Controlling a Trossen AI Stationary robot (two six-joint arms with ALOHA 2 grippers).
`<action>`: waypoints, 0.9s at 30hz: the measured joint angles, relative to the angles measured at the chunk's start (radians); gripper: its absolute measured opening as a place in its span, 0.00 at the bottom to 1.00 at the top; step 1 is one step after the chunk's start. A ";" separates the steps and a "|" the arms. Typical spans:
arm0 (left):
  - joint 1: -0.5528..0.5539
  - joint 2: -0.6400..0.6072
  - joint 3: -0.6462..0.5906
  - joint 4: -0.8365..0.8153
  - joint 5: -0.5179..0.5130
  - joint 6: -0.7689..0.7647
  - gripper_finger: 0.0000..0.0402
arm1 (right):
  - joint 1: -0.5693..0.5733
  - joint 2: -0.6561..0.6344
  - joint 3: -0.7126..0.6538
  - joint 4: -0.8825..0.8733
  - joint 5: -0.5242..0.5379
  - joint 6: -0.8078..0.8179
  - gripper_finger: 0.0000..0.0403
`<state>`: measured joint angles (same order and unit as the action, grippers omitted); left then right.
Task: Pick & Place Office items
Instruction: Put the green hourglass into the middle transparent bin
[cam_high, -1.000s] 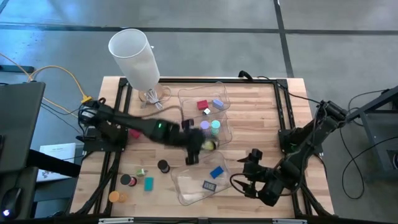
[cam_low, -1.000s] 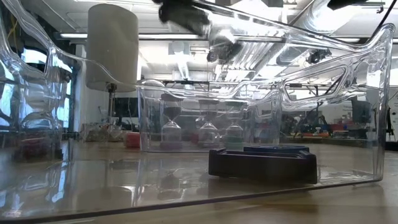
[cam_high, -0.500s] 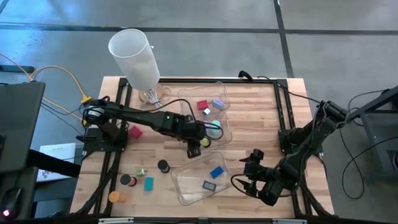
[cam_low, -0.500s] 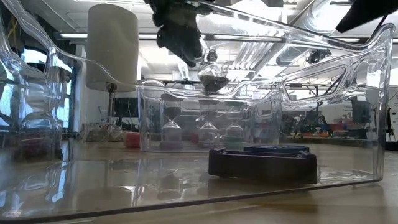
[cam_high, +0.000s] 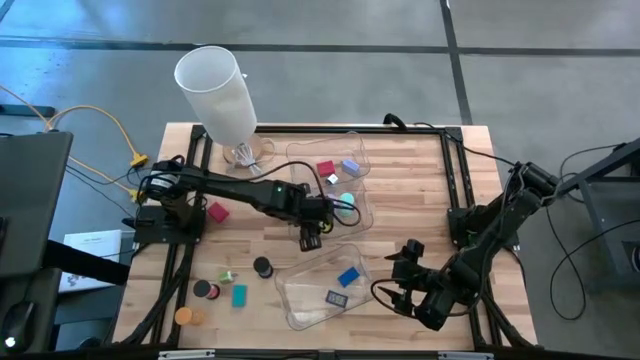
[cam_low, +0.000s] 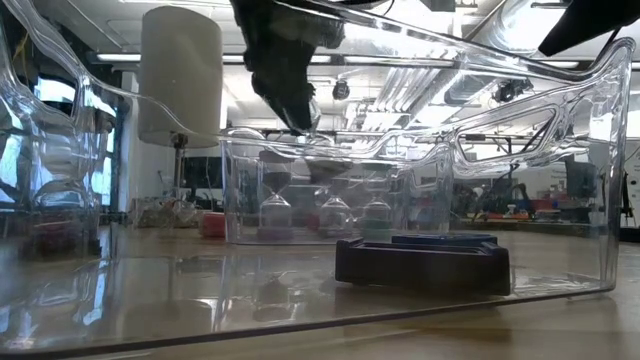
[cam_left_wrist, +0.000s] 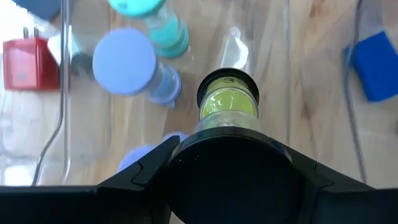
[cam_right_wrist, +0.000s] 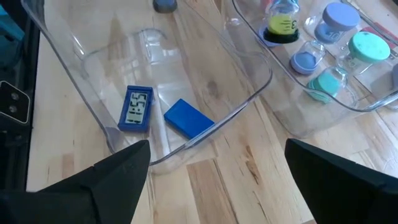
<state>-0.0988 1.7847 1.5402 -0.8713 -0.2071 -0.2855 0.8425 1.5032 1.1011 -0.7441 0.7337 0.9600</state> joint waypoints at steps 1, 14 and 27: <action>0.004 0.000 0.000 -0.004 0.000 0.001 0.48 | 0.000 0.000 0.000 0.000 -0.001 0.001 0.90; 0.044 0.000 -0.003 0.001 0.012 0.000 0.48 | 0.000 0.000 0.000 0.000 -0.003 0.001 0.90; 0.002 0.000 -0.004 -0.039 0.066 -0.003 0.48 | 0.000 0.000 0.000 -0.001 -0.003 0.003 0.90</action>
<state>-0.0971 1.7847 1.5358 -0.9104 -0.1408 -0.2886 0.8425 1.5032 1.1011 -0.7448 0.7307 0.9630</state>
